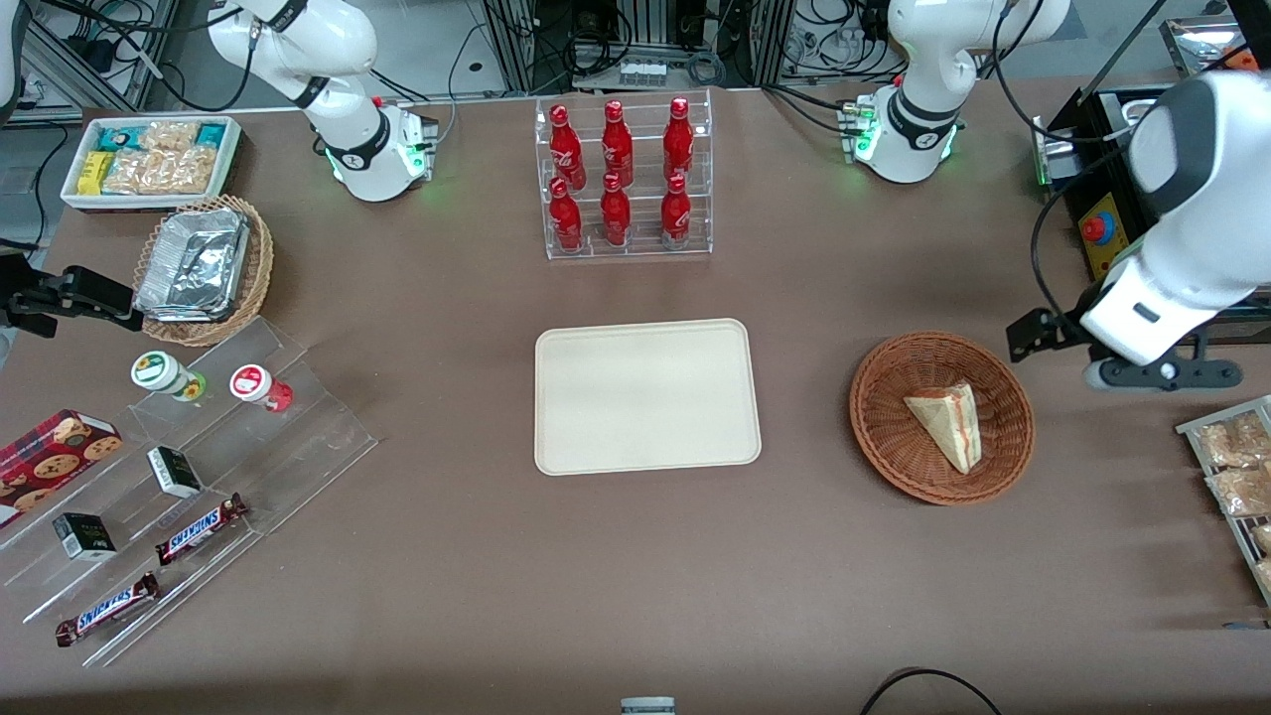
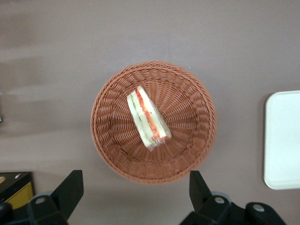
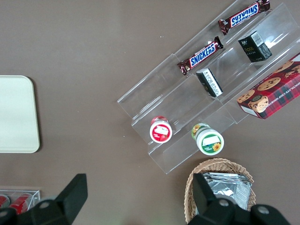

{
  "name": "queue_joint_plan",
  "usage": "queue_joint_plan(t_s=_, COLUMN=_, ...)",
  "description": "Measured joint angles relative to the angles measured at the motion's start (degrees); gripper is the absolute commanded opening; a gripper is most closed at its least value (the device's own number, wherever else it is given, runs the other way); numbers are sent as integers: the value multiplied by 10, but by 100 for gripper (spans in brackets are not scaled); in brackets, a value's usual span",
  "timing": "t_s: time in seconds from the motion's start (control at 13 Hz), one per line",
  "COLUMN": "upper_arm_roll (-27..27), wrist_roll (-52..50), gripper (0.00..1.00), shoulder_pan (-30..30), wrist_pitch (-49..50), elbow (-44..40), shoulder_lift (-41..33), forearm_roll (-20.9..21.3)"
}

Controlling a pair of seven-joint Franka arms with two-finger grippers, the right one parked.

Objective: Place sandwich from basket to tray
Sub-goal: 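Move the left gripper over the sandwich in the wicker basket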

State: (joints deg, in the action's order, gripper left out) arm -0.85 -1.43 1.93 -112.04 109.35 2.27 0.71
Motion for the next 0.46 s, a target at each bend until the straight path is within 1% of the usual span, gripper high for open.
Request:
queue_joint_plan(t_s=0.23, upper_arm_roll=5, wrist_roll=-8, gripper=100, shoulder_pan=0, wrist_pitch=-84, elbow=78, shoulder_lift=1, forearm_roll=0)
queue_joint_plan(t_s=0.46, upper_arm_roll=6, wrist_roll=-41, gripper=100, shoulder_pan=0, wrist_pitch=-101, elbow=107, shoulder_lift=12, forearm_roll=0)
